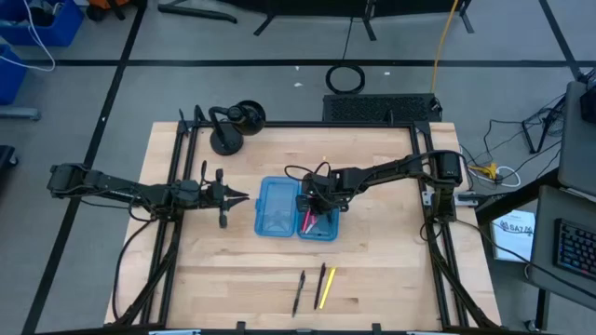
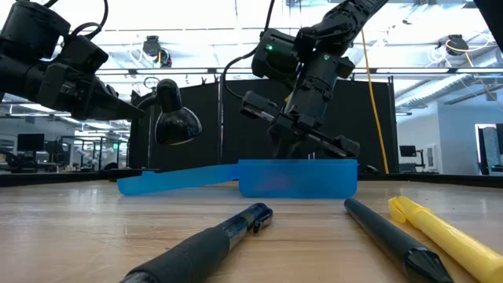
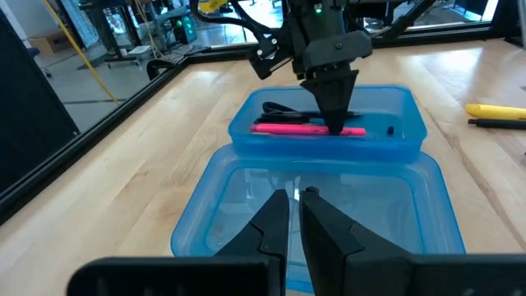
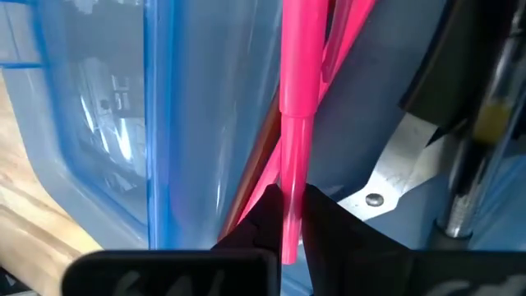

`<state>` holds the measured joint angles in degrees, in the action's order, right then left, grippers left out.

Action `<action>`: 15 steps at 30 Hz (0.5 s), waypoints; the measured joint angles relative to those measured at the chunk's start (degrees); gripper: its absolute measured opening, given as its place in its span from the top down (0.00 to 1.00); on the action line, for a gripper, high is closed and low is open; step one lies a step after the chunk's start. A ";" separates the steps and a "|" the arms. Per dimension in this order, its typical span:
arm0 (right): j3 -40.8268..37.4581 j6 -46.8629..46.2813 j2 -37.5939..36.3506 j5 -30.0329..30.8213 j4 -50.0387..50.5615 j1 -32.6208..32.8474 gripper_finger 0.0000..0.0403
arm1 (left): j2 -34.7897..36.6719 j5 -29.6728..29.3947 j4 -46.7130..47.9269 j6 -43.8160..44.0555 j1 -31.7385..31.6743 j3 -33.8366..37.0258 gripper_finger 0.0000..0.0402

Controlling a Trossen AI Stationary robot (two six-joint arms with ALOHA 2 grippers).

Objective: Pick & place school supplies into a supply box
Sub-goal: Put the pink pen into the blue supply box

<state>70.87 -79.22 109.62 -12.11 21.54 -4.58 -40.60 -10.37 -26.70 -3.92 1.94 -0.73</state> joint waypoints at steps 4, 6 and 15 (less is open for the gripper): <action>0.00 -0.55 -0.02 -0.12 1.83 -0.02 0.94 | 0.00 0.02 -0.02 0.03 0.02 0.00 0.91; 0.00 -0.92 -0.02 0.04 2.44 0.03 0.92 | 0.00 0.02 -0.02 0.06 0.01 0.00 0.91; -0.04 -0.97 -0.84 1.49 -2.35 0.04 0.86 | 0.00 1.20 -0.02 1.05 0.01 0.01 0.91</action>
<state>70.83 -80.19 108.79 -10.62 19.19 -4.54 -40.60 -9.17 -26.72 -2.87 1.95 -0.72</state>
